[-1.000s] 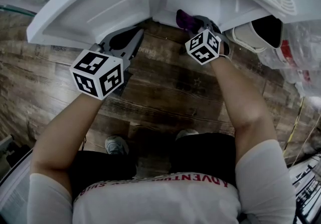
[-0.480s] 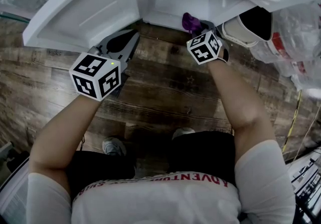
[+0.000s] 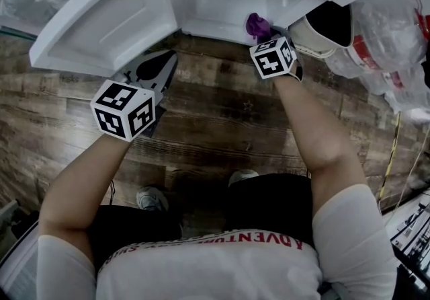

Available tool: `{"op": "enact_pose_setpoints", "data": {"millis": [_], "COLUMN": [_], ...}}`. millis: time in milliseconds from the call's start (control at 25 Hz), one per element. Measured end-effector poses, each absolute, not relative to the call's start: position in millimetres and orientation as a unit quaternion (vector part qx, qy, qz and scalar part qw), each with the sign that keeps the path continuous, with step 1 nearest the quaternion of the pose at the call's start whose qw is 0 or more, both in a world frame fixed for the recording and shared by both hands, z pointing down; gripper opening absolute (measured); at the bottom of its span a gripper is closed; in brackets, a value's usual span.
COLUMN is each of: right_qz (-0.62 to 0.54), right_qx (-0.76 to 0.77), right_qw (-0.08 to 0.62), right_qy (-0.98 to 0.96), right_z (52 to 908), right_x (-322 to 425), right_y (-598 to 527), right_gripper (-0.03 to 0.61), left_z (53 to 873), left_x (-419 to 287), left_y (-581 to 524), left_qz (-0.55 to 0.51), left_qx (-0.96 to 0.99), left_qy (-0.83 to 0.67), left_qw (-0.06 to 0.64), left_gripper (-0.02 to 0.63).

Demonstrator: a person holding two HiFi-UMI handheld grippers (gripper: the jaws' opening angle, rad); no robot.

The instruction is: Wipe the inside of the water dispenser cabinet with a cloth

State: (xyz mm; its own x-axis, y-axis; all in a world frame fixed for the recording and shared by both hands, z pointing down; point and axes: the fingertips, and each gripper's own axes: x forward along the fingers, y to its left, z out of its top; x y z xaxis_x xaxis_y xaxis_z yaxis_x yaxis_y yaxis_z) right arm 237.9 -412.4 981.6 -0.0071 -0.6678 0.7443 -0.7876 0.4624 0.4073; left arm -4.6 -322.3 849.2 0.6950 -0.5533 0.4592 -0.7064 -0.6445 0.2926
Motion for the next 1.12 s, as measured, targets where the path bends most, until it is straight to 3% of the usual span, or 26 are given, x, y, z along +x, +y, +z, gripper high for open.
{"op": "enact_pose_setpoints", "data": {"millis": [800, 1120], "right_qz": [0.077, 0.096], "right_qx": [0.587, 0.616], "right_qw": [0.345, 0.235], "right_qy": [-0.728, -0.746], "right_z": [878.8, 816.9], "right_x": [242.2, 242.6], "right_y": [-416.0, -420.5], "right_gripper": [0.098, 0.097], "left_z": [830.3, 824.5], "left_x": [8.2, 7.7], "left_y": [-312.3, -310.5], "left_qz": [0.137, 0.137], "left_qx": [0.901, 0.904], "left_qy": [-0.333, -0.332], "left_qw": [0.242, 0.231], "left_gripper": [0.028, 0.028]}}
